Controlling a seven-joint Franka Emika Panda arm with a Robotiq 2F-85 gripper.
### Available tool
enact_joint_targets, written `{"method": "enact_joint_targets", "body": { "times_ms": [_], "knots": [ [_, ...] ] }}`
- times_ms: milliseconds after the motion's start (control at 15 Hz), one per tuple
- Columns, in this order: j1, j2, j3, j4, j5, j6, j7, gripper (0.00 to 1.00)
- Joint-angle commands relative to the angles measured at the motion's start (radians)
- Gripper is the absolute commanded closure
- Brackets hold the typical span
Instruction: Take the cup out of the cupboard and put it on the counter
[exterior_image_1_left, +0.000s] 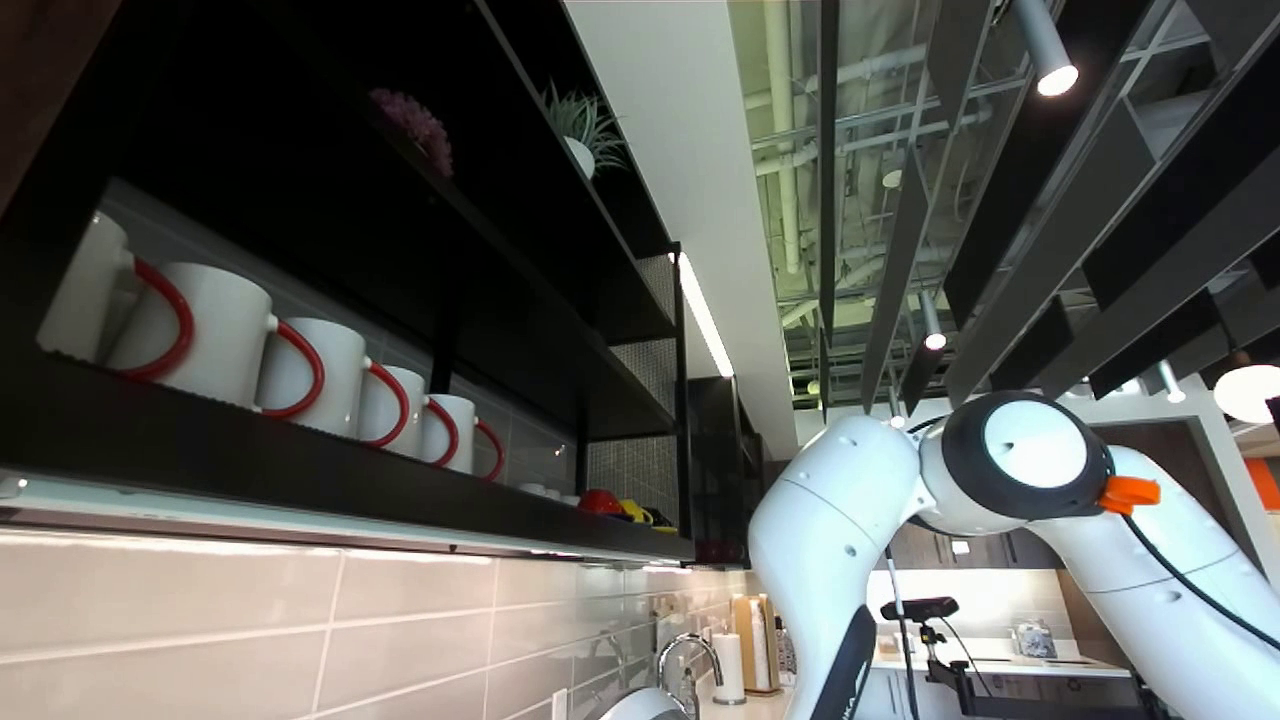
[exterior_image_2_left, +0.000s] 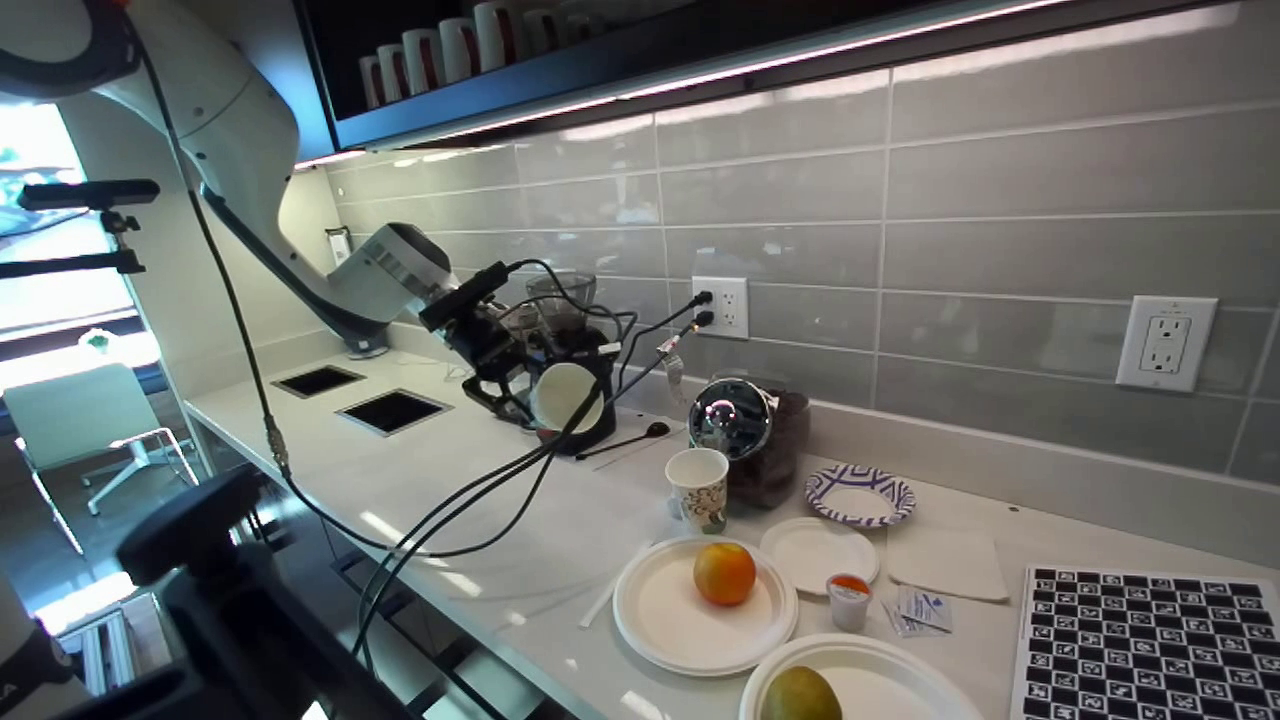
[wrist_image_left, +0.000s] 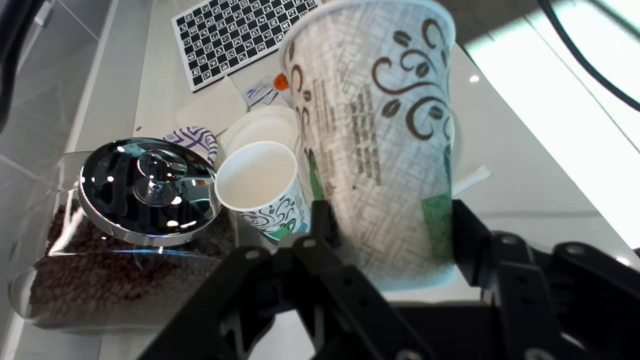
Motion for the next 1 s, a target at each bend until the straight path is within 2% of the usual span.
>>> {"method": "enact_joint_targets", "body": {
  "times_ms": [0,400,533,667,933],
  "knots": [
    [0.002,0.033,0.006,0.030,-0.027,-0.029,-0.042,0.66],
    [0.016,0.081,0.004,0.060,-0.045,-0.116,-0.102,0.66],
    [0.007,0.088,0.010,0.068,-0.033,-0.106,-0.123,0.66],
    [-0.046,0.040,0.033,0.053,0.063,0.045,-0.143,0.66],
    [-0.109,-0.031,0.029,0.036,0.252,0.156,-0.255,0.66]
  ]
}}
